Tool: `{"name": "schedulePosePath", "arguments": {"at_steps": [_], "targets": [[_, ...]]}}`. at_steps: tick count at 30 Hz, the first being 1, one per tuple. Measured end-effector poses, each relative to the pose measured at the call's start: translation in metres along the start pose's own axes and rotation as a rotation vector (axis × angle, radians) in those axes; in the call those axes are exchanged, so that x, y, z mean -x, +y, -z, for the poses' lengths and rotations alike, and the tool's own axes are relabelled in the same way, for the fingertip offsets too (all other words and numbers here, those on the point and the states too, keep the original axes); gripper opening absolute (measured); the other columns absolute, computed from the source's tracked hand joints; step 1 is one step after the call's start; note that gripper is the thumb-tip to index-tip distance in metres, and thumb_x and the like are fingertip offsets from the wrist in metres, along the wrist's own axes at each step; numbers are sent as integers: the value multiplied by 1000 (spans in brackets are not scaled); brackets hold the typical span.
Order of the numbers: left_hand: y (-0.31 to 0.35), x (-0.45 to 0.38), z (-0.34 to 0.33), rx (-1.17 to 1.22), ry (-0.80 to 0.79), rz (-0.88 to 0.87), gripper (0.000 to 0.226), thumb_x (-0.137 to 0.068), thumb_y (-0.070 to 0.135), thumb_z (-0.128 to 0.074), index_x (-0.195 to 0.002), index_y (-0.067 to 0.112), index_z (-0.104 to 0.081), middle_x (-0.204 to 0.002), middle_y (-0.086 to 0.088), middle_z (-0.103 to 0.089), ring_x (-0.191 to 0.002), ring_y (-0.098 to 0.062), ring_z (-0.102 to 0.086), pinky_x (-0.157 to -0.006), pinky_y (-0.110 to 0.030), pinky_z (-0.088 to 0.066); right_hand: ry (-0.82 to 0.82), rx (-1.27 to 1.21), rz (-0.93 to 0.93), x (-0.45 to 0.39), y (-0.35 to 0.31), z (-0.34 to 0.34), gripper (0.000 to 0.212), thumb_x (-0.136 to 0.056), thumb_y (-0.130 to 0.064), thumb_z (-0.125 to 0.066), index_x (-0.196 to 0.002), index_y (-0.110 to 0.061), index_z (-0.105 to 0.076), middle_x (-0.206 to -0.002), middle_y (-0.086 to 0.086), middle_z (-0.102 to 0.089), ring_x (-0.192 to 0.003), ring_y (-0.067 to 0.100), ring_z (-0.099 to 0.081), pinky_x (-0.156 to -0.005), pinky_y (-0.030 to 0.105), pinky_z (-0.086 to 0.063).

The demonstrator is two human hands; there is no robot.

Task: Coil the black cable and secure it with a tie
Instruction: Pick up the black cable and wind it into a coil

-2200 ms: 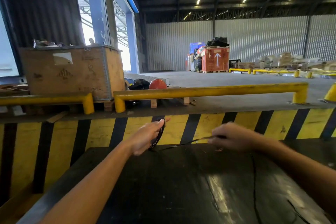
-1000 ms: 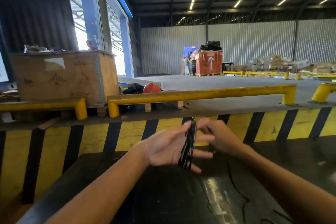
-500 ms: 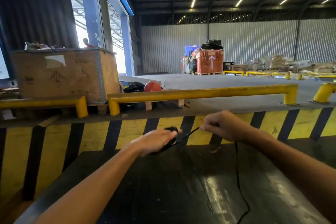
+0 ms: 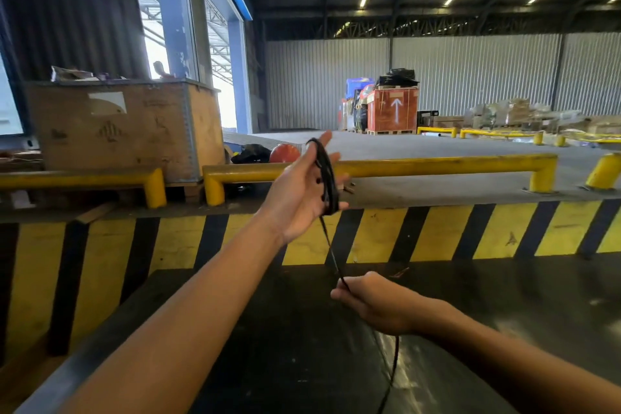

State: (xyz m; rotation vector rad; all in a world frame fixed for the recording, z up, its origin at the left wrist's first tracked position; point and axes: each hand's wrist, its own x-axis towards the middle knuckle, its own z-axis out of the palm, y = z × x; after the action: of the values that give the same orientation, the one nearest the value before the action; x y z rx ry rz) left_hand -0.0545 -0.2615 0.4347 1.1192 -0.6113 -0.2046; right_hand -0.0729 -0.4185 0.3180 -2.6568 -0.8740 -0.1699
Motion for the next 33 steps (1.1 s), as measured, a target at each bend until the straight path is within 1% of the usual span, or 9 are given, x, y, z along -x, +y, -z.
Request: {"name": "schedulePosePath", "arguments": {"at_steps": [4,9,12,15,19,23,27,29,33], "targets": [[-2,-2,38,-459,203,-17,41,-100,39,-29,-140,33,-37,-149,-4,-36,-138,-29,-33,-112,-54,-22,46,-15,6,3,-7,46,25,-97,-36,-38,-78,-26,-52,-70,-6,-53,-60,4,-52,-63,21,-44],[-20,23,54,-917,-41,325,37,-99,43,-32,-134,40,-45,-111,-3,-54,-105,-19,-53,-94,-40,-41,303,64,-61,-1,10,105,28,-90,-34,-55,-73,-13,-64,-66,3,-61,-63,18,-60,-62,32,-48],[-32,34,41,-810,-254,605,40,-96,47,-36,-132,36,-47,-134,-3,-49,-118,-25,-52,-101,-49,-41,432,12,-61,-11,15,113,25,-82,-34,-67,-71,-12,-66,-64,0,-60,-62,14,-57,-57,27,-43],[-32,40,25,-583,-445,646,42,-95,48,-34,-136,43,-41,-147,0,-40,-125,-28,-49,-97,-48,-43,514,-37,-104,-18,19,102,25,-83,-35,-66,-70,-14,-66,-64,-3,-57,-60,11,-52,-54,23,-38],[-25,40,11,-25,-541,500,45,-90,45,-40,-134,39,-48,-140,-3,-52,-121,-31,-55,-96,-56,-45,344,-246,30,-14,14,59,10,-89,-17,-58,-84,-21,-65,-82,2,-67,-79,19,-65,-72,36,-55],[-9,26,-5,166,-281,170,44,-95,42,-33,-137,35,-44,-146,-10,-45,-121,-35,-55,-99,-65,-36,224,-368,-124,-15,-7,10,35,-99,-27,-37,-74,-20,-60,-68,-5,-58,-61,-2,-56,-75,37,-52],[-7,17,-1,-330,58,-11,38,-100,37,-31,-134,33,-46,-144,-10,-45,-131,-28,-43,-105,-51,-28,155,-266,-108,-12,-14,0,45,-99,-37,-33,-74,-12,-61,-61,-2,-56,-52,2,-52,-62,24,-46],[-14,19,16,-855,147,-68,38,-101,37,-31,-129,22,-53,-116,-13,-59,-112,-25,-54,-93,-35,-36,130,-126,-43,-9,-9,12,40,-96,-40,-39,-75,-15,-61,-68,5,-61,-59,12,-58,-63,28,-49],[-41,23,60,-1312,-10,349,37,-99,42,-35,-103,15,-61,-90,-2,-56,-80,-14,-54,-73,-28,-42,3,86,11,-6,0,45,31,-95,-39,-44,-76,-20,-59,-69,-4,-57,-62,8,-56,-65,23,-47]]}}
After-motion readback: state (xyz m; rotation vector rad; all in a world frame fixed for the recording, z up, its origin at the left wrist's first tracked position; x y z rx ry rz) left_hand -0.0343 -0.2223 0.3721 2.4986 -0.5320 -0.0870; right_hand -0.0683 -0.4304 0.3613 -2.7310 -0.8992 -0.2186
